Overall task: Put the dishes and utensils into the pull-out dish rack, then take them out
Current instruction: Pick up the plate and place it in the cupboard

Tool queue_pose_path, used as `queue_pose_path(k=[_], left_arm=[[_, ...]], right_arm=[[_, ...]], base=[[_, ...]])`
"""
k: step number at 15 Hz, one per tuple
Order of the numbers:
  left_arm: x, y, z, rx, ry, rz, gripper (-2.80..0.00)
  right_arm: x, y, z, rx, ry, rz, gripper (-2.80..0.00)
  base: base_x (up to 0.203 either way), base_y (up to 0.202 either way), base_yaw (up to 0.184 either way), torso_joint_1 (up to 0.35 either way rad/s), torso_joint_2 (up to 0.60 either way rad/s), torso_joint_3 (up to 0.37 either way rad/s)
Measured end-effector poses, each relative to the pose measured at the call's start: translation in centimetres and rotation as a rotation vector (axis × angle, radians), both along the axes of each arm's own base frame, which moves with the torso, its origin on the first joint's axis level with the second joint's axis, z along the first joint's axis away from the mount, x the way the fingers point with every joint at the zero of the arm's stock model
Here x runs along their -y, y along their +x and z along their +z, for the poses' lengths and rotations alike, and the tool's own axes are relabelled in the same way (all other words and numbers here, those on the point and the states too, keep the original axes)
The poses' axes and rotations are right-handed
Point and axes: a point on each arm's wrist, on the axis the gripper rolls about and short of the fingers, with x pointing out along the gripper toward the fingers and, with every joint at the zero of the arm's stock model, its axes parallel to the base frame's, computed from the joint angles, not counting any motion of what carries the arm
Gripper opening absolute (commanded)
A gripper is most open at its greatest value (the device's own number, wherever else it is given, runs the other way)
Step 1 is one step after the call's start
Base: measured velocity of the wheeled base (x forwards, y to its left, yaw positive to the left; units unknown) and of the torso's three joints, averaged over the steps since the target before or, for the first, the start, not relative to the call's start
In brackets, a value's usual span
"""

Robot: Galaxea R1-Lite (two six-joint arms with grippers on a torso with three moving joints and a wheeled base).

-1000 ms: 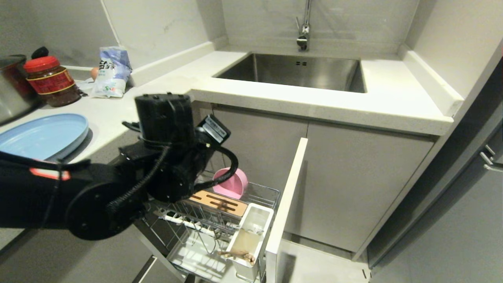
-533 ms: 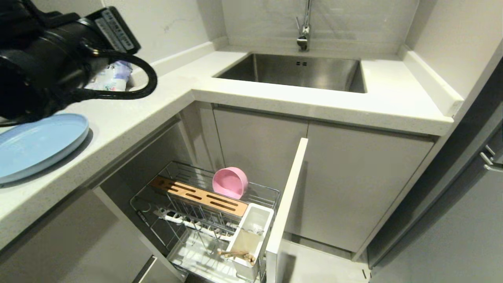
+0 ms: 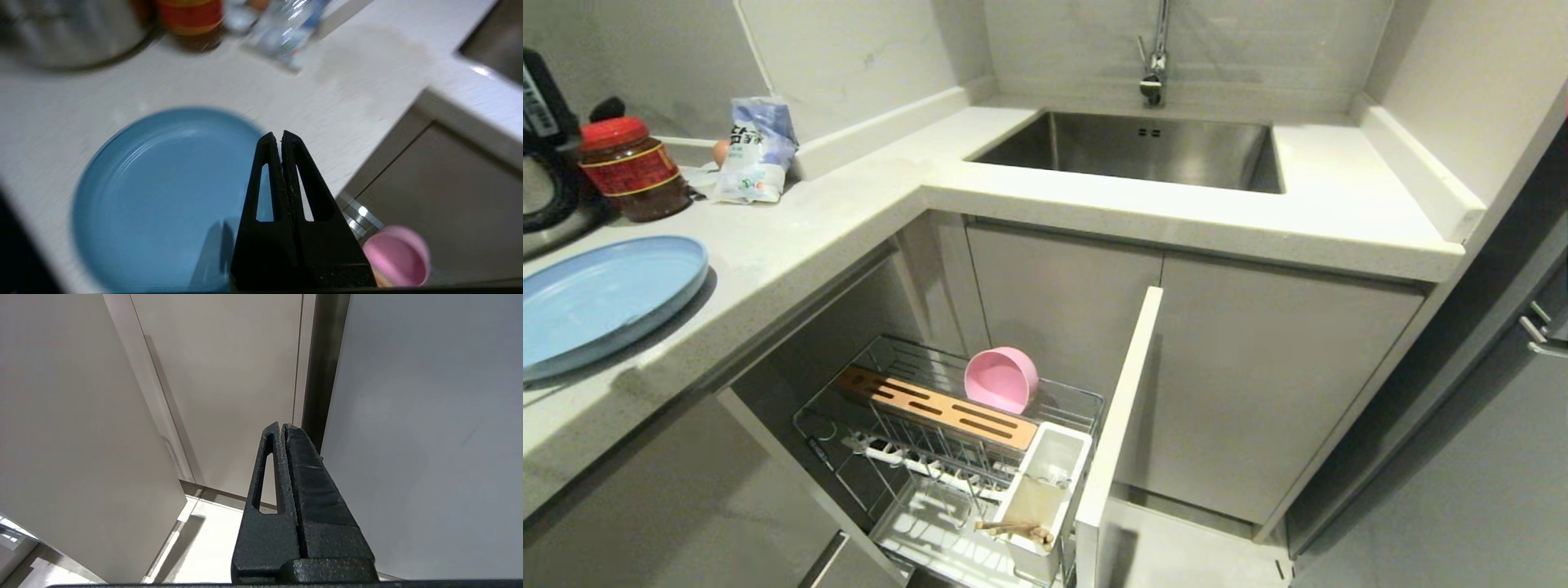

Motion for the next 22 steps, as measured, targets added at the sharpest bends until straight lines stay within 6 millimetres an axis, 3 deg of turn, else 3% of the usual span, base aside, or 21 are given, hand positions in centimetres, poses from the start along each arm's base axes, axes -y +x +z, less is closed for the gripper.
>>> queue_pose_path(k=[1,2,8,15,22], left_arm=[[-0.5,-0.2,-0.1,-0.044,-0.014,0.026,-2.80],[-0.7,-0.1,-0.2,-0.072,-0.032,0.041,0.00],[-0.5,3.7,-1.4,-0.119,-0.084,0.110,0.00],[-1.1,8.6,-4.6,-0.289,-0.065,0.168,0.00],[-1.2,10.4,-6.0,-0.395,-0.101,0.153,0.00]], right_arm=[[0.0,0.0,0.0,0.000,0.000,0.000,-2.80],[0.0,0.0,0.0,0.000,0.000,0.000,-2.80],[0.0,0.0,0.0,0.000,0.000,0.000,-2.80],[0.0,0.0,0.0,0.000,0.000,0.000,-2.80],[0.0,0.0,0.0,0.000,0.000,0.000,-2.80]], base=[[0.000,0.000,0.000,0.000,0.00,0.000],[0.000,0.000,0.000,0.000,0.00,0.000],[0.000,0.000,0.000,0.000,0.00,0.000],[0.000,0.000,0.000,0.000,0.00,0.000],[0.000,0.000,0.000,0.000,0.00,0.000]])
